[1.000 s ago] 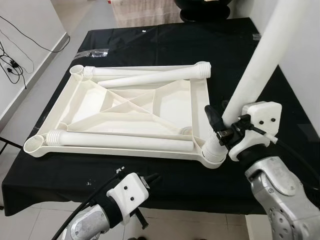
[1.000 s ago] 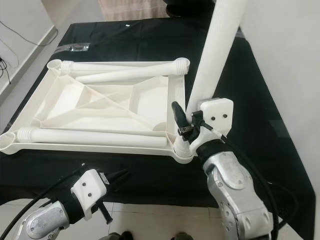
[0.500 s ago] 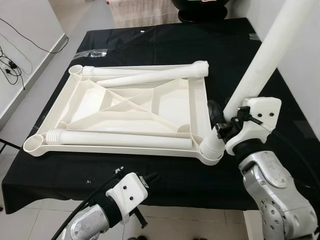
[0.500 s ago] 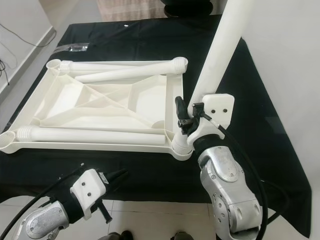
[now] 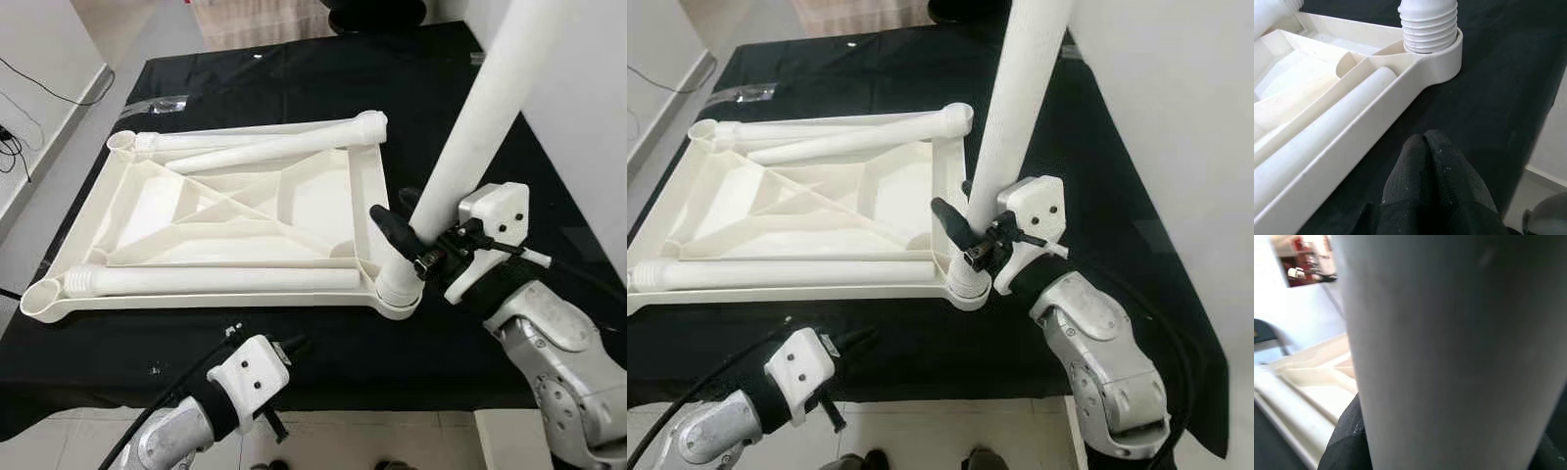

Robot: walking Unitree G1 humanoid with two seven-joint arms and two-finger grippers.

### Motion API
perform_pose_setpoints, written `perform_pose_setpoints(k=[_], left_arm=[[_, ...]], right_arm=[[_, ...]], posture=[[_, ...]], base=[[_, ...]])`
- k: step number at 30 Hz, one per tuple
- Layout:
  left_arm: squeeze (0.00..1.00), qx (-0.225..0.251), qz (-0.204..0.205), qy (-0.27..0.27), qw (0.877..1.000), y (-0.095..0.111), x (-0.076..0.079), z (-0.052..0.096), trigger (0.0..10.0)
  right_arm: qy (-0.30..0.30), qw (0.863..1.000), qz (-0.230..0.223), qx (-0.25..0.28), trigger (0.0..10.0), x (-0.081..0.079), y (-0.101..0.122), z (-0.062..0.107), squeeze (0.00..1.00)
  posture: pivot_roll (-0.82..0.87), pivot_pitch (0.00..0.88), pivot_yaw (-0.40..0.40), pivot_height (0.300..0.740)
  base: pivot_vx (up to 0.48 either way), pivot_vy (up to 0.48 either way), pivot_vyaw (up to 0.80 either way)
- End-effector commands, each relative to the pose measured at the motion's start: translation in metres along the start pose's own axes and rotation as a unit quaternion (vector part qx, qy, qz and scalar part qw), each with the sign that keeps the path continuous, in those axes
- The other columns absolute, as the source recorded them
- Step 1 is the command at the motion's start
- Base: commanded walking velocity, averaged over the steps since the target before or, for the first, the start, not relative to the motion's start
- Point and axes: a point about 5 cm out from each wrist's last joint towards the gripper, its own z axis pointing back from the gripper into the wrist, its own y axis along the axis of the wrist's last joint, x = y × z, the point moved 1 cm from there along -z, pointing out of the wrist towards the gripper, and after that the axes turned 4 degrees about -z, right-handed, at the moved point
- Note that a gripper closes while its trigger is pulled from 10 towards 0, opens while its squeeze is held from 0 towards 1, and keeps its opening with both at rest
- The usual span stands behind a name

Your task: Building children table

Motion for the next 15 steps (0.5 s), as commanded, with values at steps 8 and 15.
perform_pose_setpoints(k=[8, 15], left_arm=[[0.00, -0.005, 0.001, 0.015, 1.000, -0.003, -0.007, -0.003, 10.0], [0.00, 0.015, 0.028, -0.027, 0.999, 0.010, -0.004, -0.006, 10.0]], right_arm=[[0.082, 0.996, -0.021, 0.032, 10.0, 0.012, 0.015, -0.012, 0.00], [0.116, 0.993, 0.010, 0.014, 10.0, 0.022, 0.017, -0.015, 0.00]], posture=[[0.01, 0.206, 0.075, 0.740], [0.02, 0.208, 0.069, 0.740]], base=[[0.000, 0.000, 0.00], [0.000, 0.000, 0.00]])
